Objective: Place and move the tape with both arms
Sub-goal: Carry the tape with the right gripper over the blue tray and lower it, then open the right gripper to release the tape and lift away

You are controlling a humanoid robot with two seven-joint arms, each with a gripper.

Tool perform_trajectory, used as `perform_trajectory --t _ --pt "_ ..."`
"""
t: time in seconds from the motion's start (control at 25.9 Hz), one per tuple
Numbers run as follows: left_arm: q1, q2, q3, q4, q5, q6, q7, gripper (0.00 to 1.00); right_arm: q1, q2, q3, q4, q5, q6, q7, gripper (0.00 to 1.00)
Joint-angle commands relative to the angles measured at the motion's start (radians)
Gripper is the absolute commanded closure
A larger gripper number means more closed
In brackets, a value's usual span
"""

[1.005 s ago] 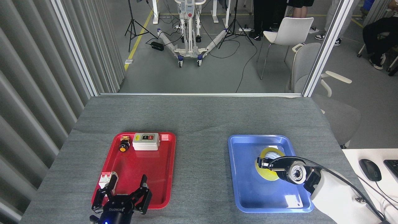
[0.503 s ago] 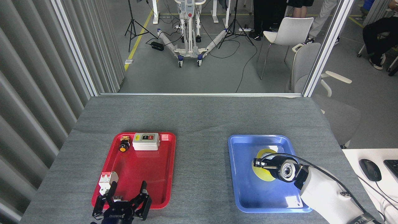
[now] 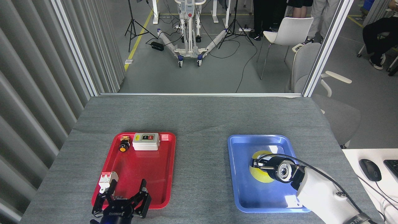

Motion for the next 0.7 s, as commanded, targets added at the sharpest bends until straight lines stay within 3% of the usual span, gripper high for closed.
perform_trajectory --t 0.0,0.23,0.35,0.46,0.58,0.66 --pt "-0.001 0.002 0.001 0.000 0.000 -0.002 0.000 0.00 0.002 -0.002 -0.006 -0.001 0.001 -0.006 -0.002 0.17" --pt "-0.011 0.002 0.003 0.002 0.001 0.000 0.000 0.00 0.007 -0.006 -0.014 -0.016 0.001 -0.061 -0.006 0.09" --pt "-0.011 0.002 0.004 0.002 0.001 0.000 0.000 0.00 0.008 -0.013 -0.032 -0.024 0.038 -0.141 -0.121 0.02" --pt "-0.014 0.002 0.006 0.009 0.001 0.000 0.000 0.00 0.054 -0.009 -0.141 -0.024 0.200 -0.170 -0.270 0.01" --pt "-0.029 0.004 0.018 0.022 0.001 0.000 0.000 0.00 0.137 0.014 -0.352 -0.027 0.456 -0.238 -0.379 0.01" --pt "-0.031 0.004 0.026 0.026 0.001 0.000 0.000 0.00 0.200 0.068 -0.494 -0.027 0.642 -0.296 -0.500 0.01"
